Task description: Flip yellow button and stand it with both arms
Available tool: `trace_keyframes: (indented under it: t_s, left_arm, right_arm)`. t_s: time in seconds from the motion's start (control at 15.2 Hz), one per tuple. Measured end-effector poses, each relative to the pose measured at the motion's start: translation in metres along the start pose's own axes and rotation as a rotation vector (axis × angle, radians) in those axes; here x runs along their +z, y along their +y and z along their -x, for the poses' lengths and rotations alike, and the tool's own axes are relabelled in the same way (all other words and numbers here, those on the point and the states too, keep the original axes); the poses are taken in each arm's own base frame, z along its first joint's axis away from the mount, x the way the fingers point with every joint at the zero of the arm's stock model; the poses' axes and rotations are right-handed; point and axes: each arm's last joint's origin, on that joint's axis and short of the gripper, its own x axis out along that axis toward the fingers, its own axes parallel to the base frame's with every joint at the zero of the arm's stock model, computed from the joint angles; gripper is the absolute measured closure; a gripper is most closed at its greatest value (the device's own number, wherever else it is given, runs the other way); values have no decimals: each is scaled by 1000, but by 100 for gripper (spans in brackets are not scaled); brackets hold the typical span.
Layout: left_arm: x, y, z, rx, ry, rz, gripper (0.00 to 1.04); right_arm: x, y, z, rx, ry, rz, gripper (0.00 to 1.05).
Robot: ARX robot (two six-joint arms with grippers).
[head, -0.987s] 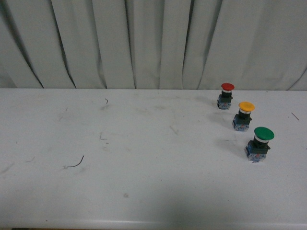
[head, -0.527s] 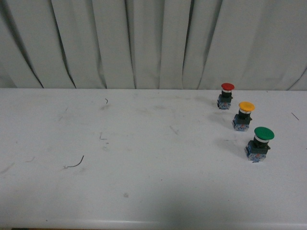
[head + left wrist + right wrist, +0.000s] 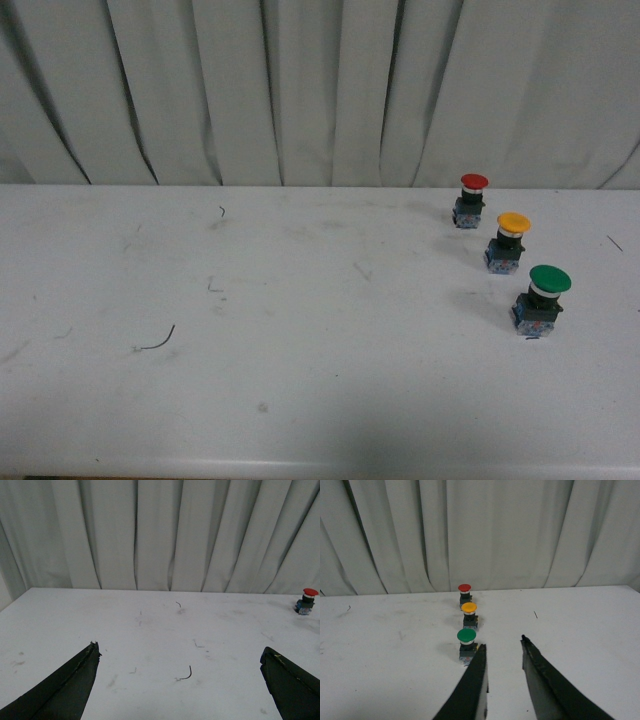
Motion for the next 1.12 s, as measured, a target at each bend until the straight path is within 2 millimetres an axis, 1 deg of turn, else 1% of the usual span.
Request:
trace_keyframes:
  t_s: [0.13, 0.33, 0.39, 0.46, 0.53, 1.12]
  left_arm:
    - [0, 0, 0, 0, 0, 0, 7]
    - [0, 0, 0, 0, 0, 0, 7]
    - [0, 0, 0, 0, 0, 0, 7]
    - [0, 0, 0, 0, 0, 0, 7]
    - [0, 0, 0, 0, 0, 0, 7]
    - [0, 0, 0, 0, 0, 0, 7]
  right_arm:
    - [0, 0, 0, 0, 0, 0, 61]
    - [0, 0, 0, 0, 0, 0, 22]
    - [0, 0, 0, 0, 1, 0, 11]
    - [0, 0, 0, 0, 0, 0, 5]
    - [0, 0, 0, 0, 0, 0, 8]
    - [0, 0, 0, 0, 0, 0, 6]
